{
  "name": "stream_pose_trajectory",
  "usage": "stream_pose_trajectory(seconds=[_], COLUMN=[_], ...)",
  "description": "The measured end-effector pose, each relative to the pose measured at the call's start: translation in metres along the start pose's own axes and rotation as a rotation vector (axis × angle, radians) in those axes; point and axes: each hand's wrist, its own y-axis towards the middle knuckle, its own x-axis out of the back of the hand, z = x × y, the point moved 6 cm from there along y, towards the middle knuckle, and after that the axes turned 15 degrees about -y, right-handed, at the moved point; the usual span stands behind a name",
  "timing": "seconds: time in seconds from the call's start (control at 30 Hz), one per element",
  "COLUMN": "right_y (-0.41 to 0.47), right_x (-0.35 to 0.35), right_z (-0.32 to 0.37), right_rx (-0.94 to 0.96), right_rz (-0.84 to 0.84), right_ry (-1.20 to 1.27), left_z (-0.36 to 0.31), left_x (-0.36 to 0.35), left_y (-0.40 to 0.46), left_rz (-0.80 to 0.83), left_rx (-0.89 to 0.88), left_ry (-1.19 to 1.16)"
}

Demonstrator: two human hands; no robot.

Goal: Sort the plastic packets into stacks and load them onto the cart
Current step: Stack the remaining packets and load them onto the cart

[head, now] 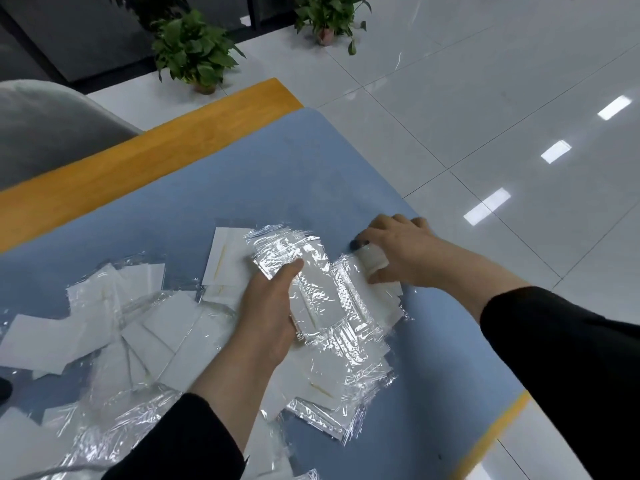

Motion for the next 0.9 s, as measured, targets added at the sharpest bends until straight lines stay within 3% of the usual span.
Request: stream_pose_trajectory(seconds=[0.07,0.2,0.3,0.47,0.63,0.8,0.9], right_y=[0.002,-0.006,-0.011,-0.009,-0.016,-0.025,-0.029], right_x=[0.001,-0.008,-0.009,-0.011,-0.016,-0.014,-0.021], right_z=[0.004,0.009,0.019,0.029,0.031,0.035,0.036], right_rx=[-0.024,-0.168,-0.236,-0.232,-0.255,-0.254,-0.28], right_rz=[0.021,0.068,0.049,0.113,0.216,0.212,0.193], right_ry=[-0.066,0.063,-0.039,-0.086,0.045,-0.099,0.072], left_z=[-0.002,-0.004,-0.004,-0.003,-0.001,0.001,0.002], left_x=[0.0,0.004,0.009,0.01,0.013,0.015,0.015], left_y=[0.001,0.001,0.003,0.004,0.006,0.007,0.007], left_rz=[0.007,0.017,0.025,0.042,0.039,0.047,0.046], left_rx=[-0.018,-0.045,-0.066,-0.12,-0.153,-0.162,-0.176], left_ry=[0.012,0.06,0.112,0.224,0.287,0.308,0.317])
